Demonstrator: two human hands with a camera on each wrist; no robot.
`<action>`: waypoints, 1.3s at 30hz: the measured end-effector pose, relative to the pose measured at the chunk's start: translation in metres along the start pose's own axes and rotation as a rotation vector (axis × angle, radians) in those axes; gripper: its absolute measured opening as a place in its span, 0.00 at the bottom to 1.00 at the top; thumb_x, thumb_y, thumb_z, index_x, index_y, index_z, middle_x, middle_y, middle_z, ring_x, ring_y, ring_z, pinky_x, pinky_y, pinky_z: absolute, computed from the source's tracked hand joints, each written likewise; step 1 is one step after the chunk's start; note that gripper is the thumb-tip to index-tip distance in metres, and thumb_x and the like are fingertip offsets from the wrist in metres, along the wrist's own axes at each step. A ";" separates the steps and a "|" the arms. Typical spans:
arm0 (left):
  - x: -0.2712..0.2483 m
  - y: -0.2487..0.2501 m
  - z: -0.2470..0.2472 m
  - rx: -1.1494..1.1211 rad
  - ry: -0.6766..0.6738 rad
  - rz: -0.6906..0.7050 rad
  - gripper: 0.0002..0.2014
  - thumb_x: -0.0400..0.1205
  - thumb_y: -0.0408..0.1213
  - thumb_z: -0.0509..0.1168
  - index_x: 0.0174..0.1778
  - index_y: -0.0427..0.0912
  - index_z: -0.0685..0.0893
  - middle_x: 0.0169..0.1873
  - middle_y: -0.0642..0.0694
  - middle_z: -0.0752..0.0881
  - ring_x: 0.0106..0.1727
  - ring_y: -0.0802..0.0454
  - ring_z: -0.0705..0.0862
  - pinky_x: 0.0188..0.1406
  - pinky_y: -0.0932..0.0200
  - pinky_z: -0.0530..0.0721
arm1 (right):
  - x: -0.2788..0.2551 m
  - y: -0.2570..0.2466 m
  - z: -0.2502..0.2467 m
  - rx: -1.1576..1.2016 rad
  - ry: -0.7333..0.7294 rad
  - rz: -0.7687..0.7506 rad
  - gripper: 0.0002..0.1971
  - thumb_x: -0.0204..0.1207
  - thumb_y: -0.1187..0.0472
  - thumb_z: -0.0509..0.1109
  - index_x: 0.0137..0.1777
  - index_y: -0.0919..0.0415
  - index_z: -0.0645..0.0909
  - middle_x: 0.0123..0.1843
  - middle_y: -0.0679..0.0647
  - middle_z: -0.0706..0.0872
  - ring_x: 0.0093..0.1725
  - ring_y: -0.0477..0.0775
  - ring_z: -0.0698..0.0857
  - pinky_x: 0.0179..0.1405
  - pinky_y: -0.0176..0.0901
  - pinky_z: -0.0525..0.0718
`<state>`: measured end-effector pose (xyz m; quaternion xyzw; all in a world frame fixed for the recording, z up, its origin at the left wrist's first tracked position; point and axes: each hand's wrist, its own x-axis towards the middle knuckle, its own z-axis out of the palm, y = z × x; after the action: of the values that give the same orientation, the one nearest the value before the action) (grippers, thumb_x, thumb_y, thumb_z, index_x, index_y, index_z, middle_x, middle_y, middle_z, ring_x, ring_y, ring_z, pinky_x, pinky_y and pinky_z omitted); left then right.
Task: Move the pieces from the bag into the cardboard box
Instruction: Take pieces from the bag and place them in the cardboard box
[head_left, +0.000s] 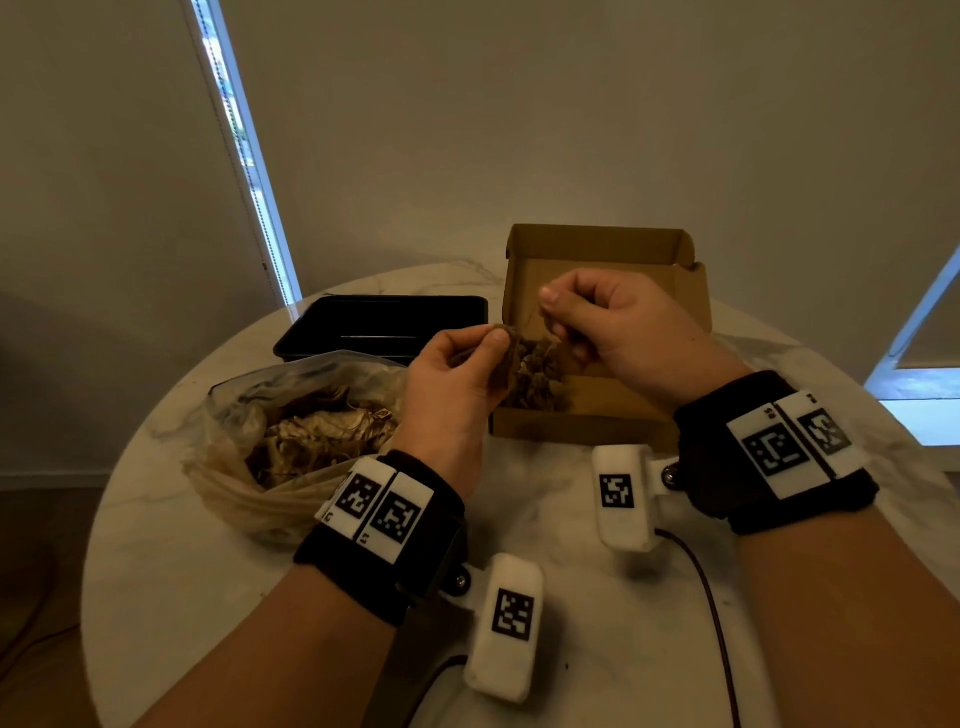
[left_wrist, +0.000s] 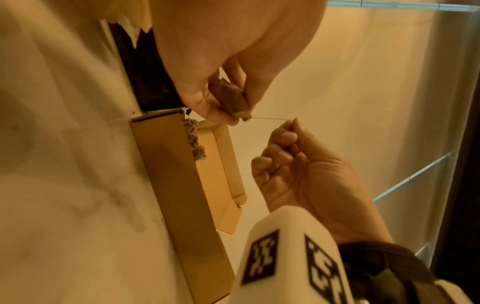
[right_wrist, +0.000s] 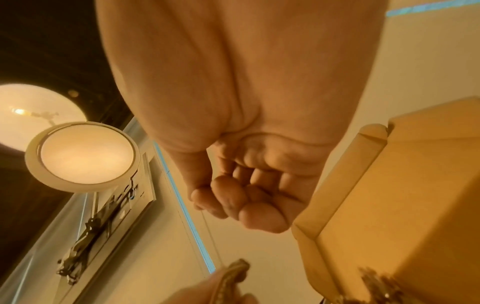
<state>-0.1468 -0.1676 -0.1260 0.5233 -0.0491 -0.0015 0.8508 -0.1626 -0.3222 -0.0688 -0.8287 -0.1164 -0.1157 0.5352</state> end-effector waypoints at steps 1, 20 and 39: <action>-0.001 0.000 0.000 0.014 -0.025 -0.016 0.06 0.85 0.31 0.70 0.56 0.39 0.87 0.51 0.41 0.90 0.52 0.52 0.89 0.50 0.58 0.88 | 0.000 -0.001 0.000 0.015 0.007 -0.017 0.11 0.88 0.54 0.65 0.46 0.54 0.84 0.35 0.50 0.82 0.30 0.46 0.76 0.34 0.41 0.78; -0.009 0.008 0.010 -0.161 -0.313 -0.045 0.19 0.83 0.24 0.67 0.71 0.35 0.79 0.47 0.47 0.92 0.49 0.56 0.90 0.41 0.66 0.87 | 0.002 0.013 -0.005 -0.211 0.077 0.158 0.11 0.88 0.52 0.66 0.47 0.54 0.84 0.35 0.45 0.83 0.31 0.40 0.79 0.31 0.35 0.74; 0.004 0.003 -0.002 -0.106 0.038 -0.046 0.06 0.84 0.27 0.70 0.54 0.39 0.85 0.53 0.38 0.89 0.51 0.50 0.89 0.49 0.58 0.88 | -0.003 0.003 -0.003 -0.142 -0.061 -0.041 0.06 0.86 0.55 0.68 0.51 0.50 0.87 0.36 0.37 0.86 0.33 0.32 0.81 0.37 0.32 0.76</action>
<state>-0.1429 -0.1650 -0.1241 0.4783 -0.0207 -0.0137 0.8779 -0.1651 -0.3259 -0.0712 -0.8652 -0.1410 -0.1093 0.4686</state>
